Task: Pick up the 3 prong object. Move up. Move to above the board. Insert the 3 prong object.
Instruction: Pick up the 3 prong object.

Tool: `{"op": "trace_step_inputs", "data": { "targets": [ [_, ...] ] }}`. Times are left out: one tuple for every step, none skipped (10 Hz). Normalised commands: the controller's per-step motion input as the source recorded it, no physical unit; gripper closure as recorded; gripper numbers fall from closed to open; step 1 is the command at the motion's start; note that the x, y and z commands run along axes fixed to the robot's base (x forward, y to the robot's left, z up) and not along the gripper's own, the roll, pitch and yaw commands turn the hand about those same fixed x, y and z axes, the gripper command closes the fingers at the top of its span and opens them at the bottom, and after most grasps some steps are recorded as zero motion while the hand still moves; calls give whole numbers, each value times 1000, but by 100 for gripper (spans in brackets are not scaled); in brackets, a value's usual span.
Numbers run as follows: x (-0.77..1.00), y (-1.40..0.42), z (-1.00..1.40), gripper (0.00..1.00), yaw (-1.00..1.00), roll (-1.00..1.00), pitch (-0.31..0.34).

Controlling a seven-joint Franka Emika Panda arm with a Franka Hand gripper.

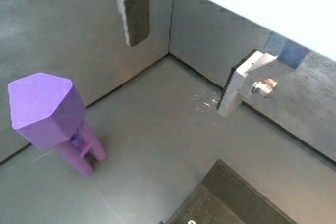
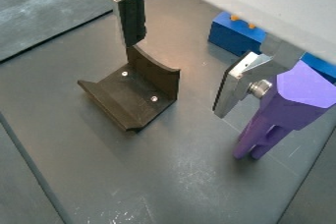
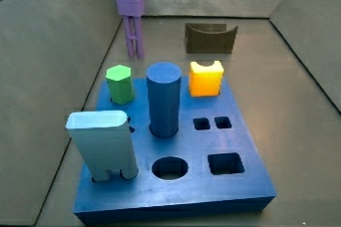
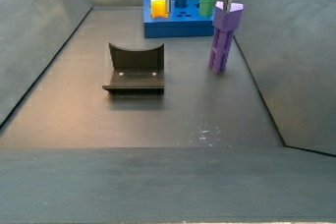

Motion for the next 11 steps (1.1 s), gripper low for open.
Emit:
{"op": "trace_step_inputs", "data": {
  "targets": [
    [-306,-137,-97,0,-83,-64,-141],
    [-420,-106,-211,0,0,0,-124],
    [-89,-43,-180,0,17,-31,-74],
    [-129,-94,-86,0,-146,-56,-73],
    [-120,-106,-49,0,-189,-63,-67],
    [-117,-134,-26,0,-300,-73,-86],
    [-71,-154,-40,0,-449,-57,-76],
    [-131,-123,-51,0,-491,-30,-50],
    [-180,-106,-91,0,-546,-20,-29],
    [-200,-40,-117,0,-497,-10,-10],
    [-280,0,-174,0,-466,0,0]
  ]
}}
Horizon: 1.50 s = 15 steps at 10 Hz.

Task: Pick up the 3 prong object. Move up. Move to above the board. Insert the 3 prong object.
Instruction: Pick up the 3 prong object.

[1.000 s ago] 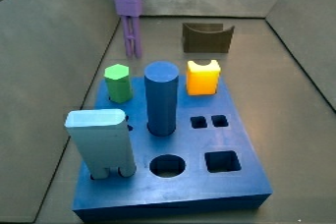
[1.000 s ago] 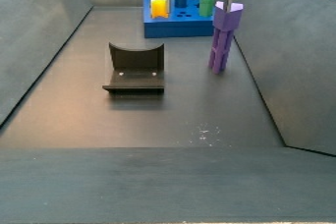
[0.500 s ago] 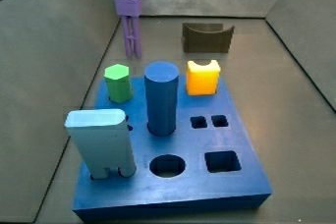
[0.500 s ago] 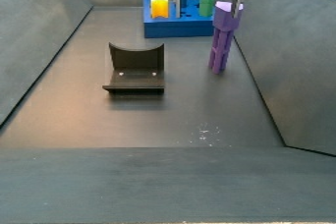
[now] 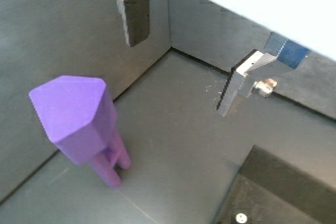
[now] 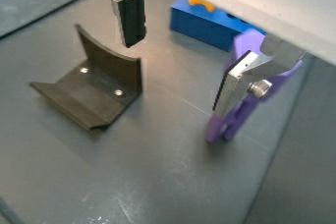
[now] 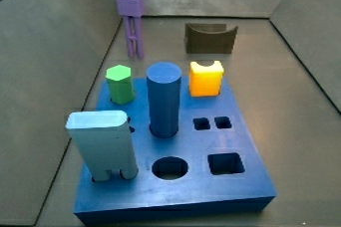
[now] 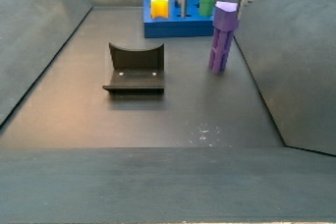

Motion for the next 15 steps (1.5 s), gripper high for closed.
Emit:
{"op": "trace_step_inputs", "data": {
  "targets": [
    [-446,0,-171,0,-443,0,-10],
    [-537,0,-143,0,-306,-20,-54],
    [-431,0,-131,0,-189,-43,-89],
    [-423,-46,-146,0,-83,-60,-114],
    [-297,-160,-49,0,0,-100,-141],
    [-131,-209,0,0,17,-190,-221],
    [-49,-269,0,0,54,-157,-227],
    [-77,-223,0,0,6,-153,-229],
    [-91,-209,0,0,0,-123,-217],
    [-51,-257,-106,0,0,-104,-209],
    [-23,-266,-77,0,0,-107,-203],
    [0,-271,-31,0,0,-103,-201],
    [0,-291,-9,0,0,-106,-189],
    [0,-277,-9,0,0,-114,-190],
    [0,-254,-77,0,0,-74,-166]
  ]
}}
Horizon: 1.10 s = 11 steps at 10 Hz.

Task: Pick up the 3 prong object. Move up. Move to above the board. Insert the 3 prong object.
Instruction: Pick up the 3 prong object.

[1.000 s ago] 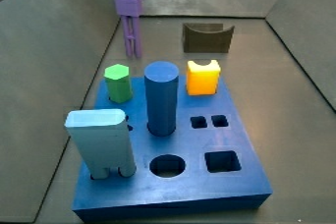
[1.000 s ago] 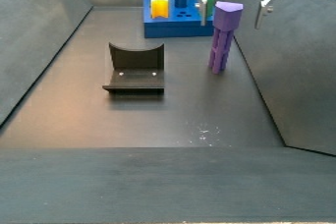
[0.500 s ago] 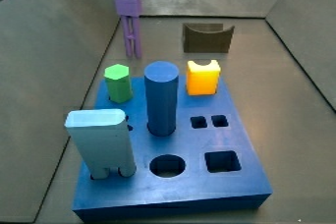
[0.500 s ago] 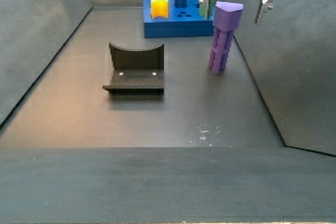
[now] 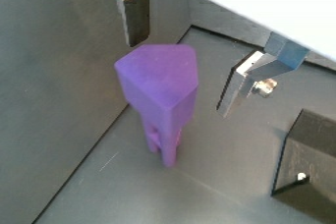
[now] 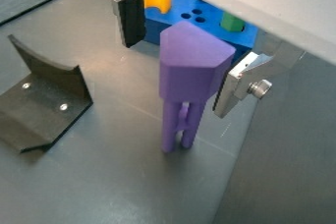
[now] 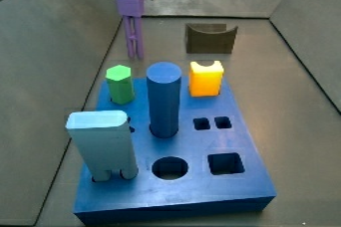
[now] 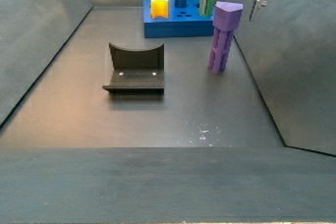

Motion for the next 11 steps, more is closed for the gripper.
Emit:
{"op": "trace_step_inputs", "data": {
  "targets": [
    [0,-263,-177,0,0,-47,-161],
    [0,-289,-277,0,0,-6,-151],
    [-83,-277,-491,0,0,0,-154],
    [-6,0,-11,0,0,29,0],
    [0,0,0,0,0,0,6],
    [0,0,0,0,0,0,0],
    [0,0,0,100,0,0,0],
    [0,0,0,100,0,0,0],
    [0,0,0,100,0,0,0],
    [0,0,0,100,0,0,0],
    [0,0,0,100,0,0,0]
  ]
}}
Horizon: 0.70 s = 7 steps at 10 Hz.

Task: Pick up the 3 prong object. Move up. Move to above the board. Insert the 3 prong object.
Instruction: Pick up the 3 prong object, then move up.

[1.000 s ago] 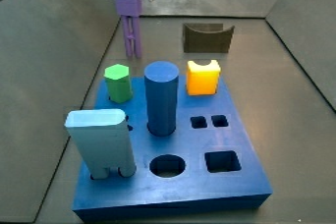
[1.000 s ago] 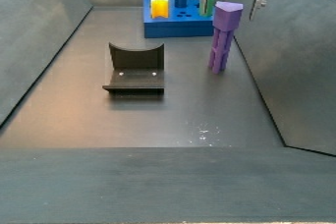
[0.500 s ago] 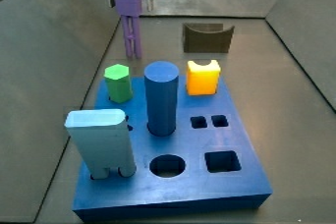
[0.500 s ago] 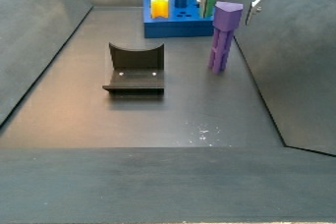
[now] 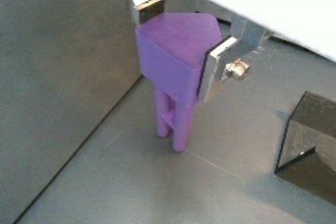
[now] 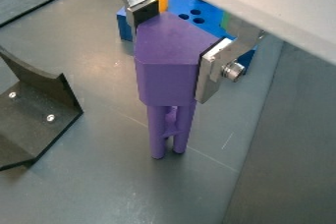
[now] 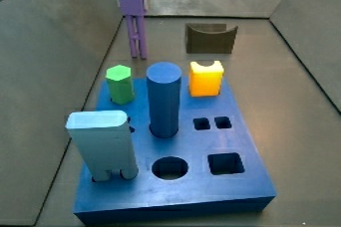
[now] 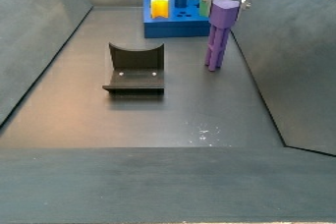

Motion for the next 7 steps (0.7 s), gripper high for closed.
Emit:
{"op": "trace_step_inputs", "data": {
  "targets": [
    [0,0,0,100,0,0,0],
    [0,0,0,100,0,0,0],
    [0,0,0,100,0,0,0],
    [0,0,0,100,0,0,0],
    [0,0,0,100,0,0,0],
    [0,0,0,100,0,0,0],
    [0,0,833,100,0,0,0]
  ]
}}
